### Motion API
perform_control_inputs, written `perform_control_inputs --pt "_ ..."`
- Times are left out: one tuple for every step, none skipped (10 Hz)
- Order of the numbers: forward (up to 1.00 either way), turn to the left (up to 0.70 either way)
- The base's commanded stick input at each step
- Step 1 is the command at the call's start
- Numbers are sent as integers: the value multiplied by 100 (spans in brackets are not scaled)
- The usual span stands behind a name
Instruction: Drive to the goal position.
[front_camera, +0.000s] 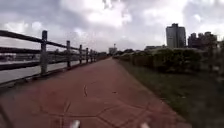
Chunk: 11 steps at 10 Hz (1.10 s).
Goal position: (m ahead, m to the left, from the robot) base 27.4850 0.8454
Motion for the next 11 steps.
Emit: perform_control_inputs --pt "70 0" --pt "70 0" --pt "70 0" --pt "70 0" --pt "70 0" --pt "70 0" --pt "70 0" --pt "70 0" --pt "70 0" --pt "70 0" --pt "70 0"
